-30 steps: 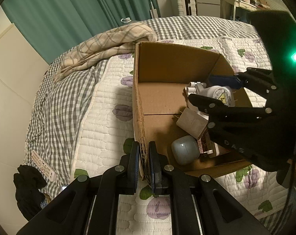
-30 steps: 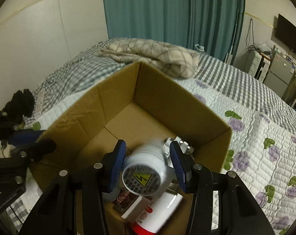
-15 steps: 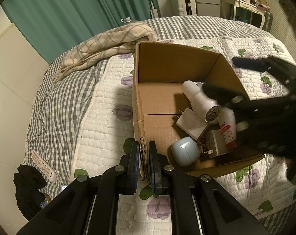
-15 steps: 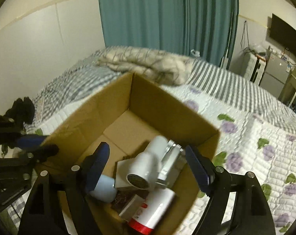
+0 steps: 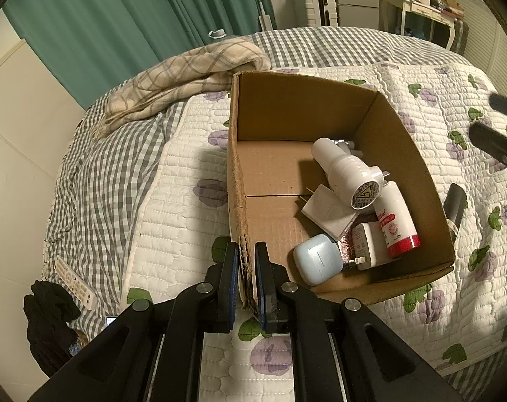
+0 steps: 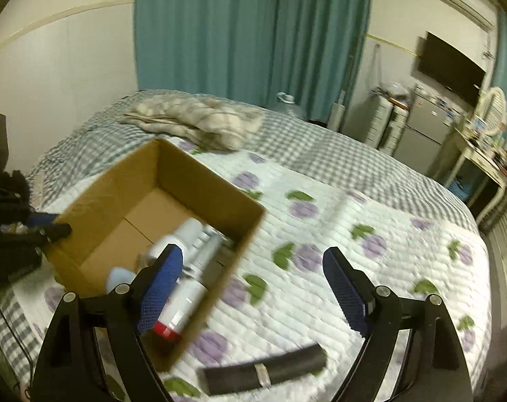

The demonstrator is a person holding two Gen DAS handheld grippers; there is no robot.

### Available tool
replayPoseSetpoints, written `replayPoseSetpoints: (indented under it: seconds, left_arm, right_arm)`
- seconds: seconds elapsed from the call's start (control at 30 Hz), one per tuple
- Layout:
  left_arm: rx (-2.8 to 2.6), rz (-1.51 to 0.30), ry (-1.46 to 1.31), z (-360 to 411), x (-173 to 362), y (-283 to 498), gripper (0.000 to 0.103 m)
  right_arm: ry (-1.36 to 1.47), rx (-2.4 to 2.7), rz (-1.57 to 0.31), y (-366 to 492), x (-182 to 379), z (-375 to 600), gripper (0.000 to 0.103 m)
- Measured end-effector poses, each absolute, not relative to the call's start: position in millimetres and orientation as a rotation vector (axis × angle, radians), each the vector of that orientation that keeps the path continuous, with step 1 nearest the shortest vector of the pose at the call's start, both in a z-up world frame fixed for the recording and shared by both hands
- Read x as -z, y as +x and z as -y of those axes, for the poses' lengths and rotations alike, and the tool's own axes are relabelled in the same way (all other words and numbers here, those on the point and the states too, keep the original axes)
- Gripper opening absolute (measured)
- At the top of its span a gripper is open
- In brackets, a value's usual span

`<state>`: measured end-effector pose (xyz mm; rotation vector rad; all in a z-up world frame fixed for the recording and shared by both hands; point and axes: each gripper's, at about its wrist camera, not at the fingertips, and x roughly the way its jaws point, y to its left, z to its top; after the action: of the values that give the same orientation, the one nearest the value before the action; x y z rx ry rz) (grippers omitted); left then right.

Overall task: Organize rigid objects
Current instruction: 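Grasp the black cylindrical case upright with the right gripper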

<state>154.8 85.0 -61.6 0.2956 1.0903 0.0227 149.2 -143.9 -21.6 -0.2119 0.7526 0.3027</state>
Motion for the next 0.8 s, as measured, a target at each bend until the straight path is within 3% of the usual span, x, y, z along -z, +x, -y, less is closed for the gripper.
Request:
replayPoseSetpoints:
  seconds: [0.47,0.8]
  left_arm:
    - [-0.021,-1.089,0.288,-85.8,61.2,153.6,0.008]
    - [-0.020,-1.088,0.286,-86.2,61.3,153.3,0.008]
  right_arm:
    - [-0.022,-0.101,-0.937,105.8,98.9,223.9,0.086]
    - [0.051,-0.097,-1.117,124.6,157.4,217.8,0.086]
